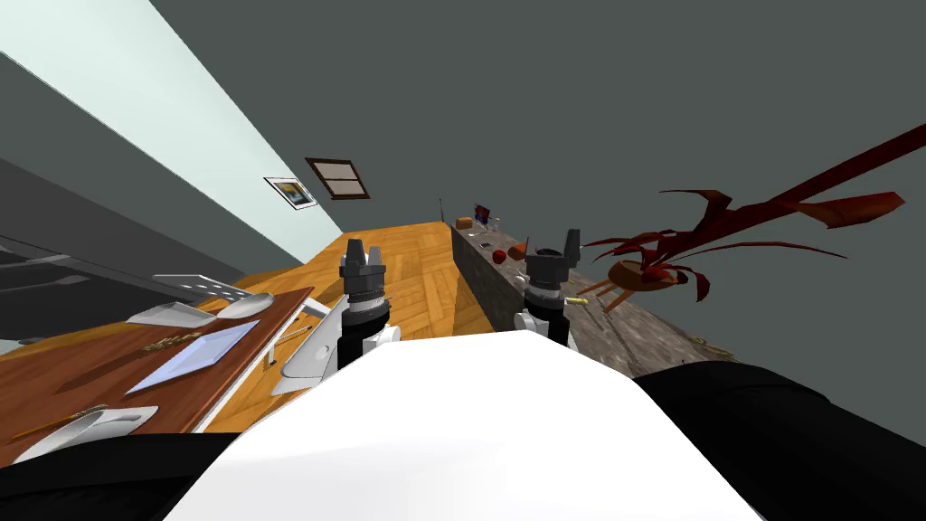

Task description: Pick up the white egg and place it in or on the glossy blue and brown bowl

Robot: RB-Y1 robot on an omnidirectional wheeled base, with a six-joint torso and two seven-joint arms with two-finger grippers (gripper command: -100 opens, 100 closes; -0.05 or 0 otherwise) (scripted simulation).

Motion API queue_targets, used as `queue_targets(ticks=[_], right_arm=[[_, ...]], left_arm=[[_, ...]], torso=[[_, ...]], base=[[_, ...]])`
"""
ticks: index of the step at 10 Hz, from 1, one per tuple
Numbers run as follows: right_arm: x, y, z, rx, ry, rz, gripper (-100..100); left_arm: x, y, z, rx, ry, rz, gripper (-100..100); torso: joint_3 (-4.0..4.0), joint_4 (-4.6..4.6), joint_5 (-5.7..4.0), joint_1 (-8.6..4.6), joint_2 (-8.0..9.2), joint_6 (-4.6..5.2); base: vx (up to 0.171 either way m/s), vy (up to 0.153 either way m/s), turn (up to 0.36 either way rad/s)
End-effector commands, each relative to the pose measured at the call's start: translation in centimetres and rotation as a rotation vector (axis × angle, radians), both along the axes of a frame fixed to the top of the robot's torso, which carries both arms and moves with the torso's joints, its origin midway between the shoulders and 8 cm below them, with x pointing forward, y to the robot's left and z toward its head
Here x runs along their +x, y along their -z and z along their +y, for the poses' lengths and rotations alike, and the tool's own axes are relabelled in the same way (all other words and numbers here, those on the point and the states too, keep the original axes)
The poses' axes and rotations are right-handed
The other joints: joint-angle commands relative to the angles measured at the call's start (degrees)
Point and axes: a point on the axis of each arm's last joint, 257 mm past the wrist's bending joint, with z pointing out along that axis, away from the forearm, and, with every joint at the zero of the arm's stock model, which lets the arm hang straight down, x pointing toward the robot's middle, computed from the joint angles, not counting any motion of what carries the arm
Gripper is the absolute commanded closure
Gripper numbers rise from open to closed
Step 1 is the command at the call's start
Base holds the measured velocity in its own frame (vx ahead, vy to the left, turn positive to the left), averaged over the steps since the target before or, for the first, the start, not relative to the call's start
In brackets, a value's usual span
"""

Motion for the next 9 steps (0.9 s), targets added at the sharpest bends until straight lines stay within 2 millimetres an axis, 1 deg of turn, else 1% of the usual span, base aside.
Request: queue_targets(ticks=[1, 3, 5, 9], right_arm=[[0.8, 1.1, 0.8, -0.057, -0.009, 0.035, -100], [1.8, 2.7, 1.5, -0.127, -0.014, 0.079, -100], [3.0, 4.7, 2.3, -0.216, -0.016, 0.131, -100], [5.4, 9.8, 3.1, -0.426, -0.006, 0.246, -100]], left_arm=[[0.0, 0.0, 0.0, 0.000, 0.000, 0.000, 0], [0.0, 0.0, 0.0, 0.000, 0.000, 0.000, 0], [0.0, 0.0, 0.0, 0.000, 0.000, 0.000, 0], [0.0, 0.0, 0.0, 0.000, 0.000, 0.000, 0]], torso=[[0.00, 0.00, 0.00, 0.00, 0.00, 0.00], [0.04, 0.01, -0.02, -0.08, 0.08, 0.01], [0.08, 0.03, -0.03, -0.14, 0.15, 0.01], [0.09, 0.04, -0.04, -0.17, 0.17, 0.01]], base=[[-0.014, -0.010, -0.081], [-0.029, -0.018, -0.101], [-0.041, -0.034, -0.111], [-0.042, -0.037, -0.158]])
